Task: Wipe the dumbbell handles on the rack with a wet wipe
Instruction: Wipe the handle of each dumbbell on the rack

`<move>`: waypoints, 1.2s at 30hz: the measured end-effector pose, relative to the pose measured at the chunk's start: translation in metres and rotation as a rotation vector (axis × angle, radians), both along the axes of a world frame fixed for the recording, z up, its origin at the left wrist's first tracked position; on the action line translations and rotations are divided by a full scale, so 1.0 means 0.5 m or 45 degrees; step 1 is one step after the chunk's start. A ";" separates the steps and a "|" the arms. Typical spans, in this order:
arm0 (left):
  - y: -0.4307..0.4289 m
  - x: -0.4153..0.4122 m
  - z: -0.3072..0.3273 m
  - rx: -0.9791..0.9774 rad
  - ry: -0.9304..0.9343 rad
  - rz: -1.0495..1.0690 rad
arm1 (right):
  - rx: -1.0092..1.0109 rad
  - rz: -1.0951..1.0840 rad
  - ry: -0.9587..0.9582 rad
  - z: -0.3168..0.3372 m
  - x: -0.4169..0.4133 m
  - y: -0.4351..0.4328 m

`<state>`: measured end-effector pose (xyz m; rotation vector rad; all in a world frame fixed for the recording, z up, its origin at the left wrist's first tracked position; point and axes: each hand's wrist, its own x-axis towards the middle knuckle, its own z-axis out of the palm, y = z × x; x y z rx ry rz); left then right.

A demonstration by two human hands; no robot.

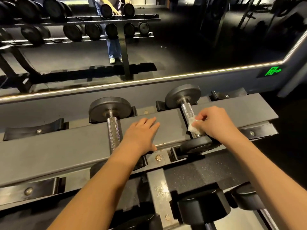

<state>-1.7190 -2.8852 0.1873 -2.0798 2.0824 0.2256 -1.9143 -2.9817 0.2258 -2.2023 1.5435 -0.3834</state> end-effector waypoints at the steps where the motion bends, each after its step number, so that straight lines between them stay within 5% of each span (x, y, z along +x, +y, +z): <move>1: -0.001 0.000 -0.001 -0.006 -0.004 0.000 | 0.040 0.007 0.026 -0.001 -0.005 0.006; 9: -0.002 0.004 -0.005 -0.028 0.000 0.007 | -0.118 -0.130 -0.305 -0.008 0.073 -0.049; 15: -0.005 0.006 -0.012 -0.009 0.039 0.028 | -0.061 0.067 0.027 -0.005 0.012 0.002; 22: -0.010 0.007 -0.014 0.023 0.063 0.041 | -0.142 -0.075 -0.328 -0.001 0.063 -0.047; 29: -0.013 0.008 -0.018 0.019 0.088 0.058 | -0.038 -0.086 -0.022 -0.003 0.022 -0.004; 36: -0.011 0.006 -0.015 0.022 0.108 0.076 | -0.115 -0.146 -0.268 0.004 0.074 -0.036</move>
